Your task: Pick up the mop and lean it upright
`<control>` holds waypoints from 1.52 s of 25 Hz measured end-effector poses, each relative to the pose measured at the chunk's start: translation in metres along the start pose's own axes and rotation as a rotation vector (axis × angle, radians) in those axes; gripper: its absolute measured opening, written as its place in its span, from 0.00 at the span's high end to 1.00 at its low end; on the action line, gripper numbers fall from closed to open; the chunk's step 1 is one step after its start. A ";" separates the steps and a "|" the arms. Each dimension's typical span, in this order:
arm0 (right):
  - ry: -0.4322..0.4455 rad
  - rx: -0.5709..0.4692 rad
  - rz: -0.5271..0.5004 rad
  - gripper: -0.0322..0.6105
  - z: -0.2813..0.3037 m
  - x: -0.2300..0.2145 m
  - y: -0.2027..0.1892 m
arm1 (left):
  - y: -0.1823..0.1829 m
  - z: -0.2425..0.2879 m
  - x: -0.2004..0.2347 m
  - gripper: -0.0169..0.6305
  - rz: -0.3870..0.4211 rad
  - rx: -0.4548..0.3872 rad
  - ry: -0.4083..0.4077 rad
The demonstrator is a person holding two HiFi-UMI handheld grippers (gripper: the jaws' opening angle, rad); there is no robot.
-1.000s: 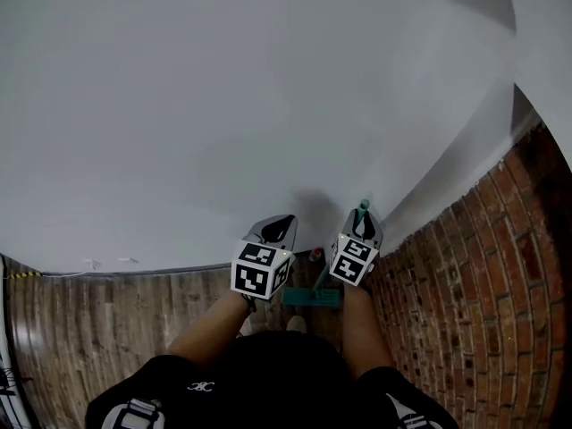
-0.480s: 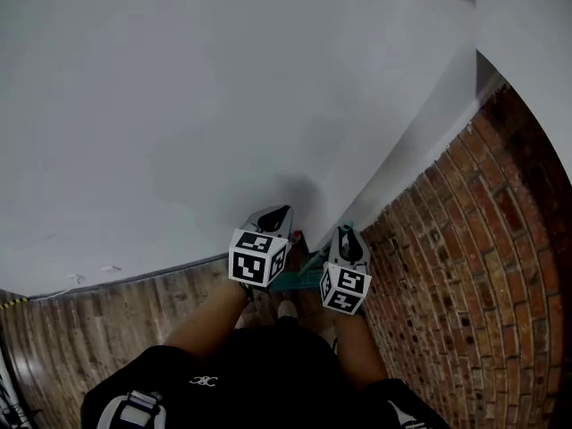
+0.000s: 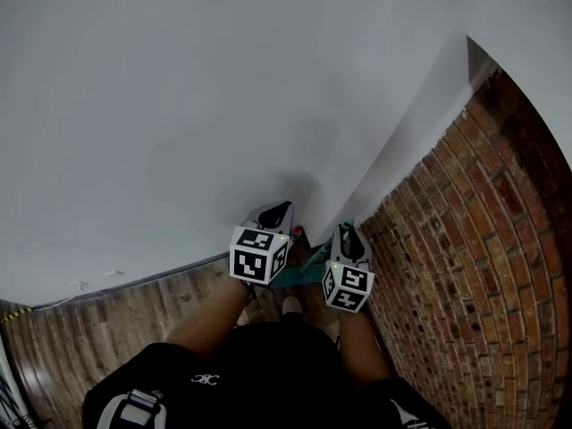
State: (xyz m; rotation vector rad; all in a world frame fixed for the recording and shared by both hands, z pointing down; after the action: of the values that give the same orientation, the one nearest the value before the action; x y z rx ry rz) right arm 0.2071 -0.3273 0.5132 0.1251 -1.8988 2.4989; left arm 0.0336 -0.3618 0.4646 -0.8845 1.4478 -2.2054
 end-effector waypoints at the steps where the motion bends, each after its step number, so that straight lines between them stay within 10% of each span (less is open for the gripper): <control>1: 0.004 -0.001 0.000 0.78 0.001 0.001 0.000 | 0.000 -0.001 0.001 0.98 0.000 -0.001 0.002; 38: 0.045 0.069 -0.088 0.78 0.220 0.041 0.031 | 0.001 -0.059 0.046 0.98 -0.050 -0.071 0.359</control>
State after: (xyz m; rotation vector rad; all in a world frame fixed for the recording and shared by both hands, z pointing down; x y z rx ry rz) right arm 0.1788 -0.5489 0.5448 0.1472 -1.7513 2.4882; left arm -0.0397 -0.3493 0.4608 -0.5692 1.6862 -2.4574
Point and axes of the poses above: the fingertips, and each gripper's own axes: z forward along the fingers, x to its left, y out of its top, the point moved 5 cm from there along -z, backward along the fingers, and after that the axes turned 11 degrees about -y, right-handed, at the moved point
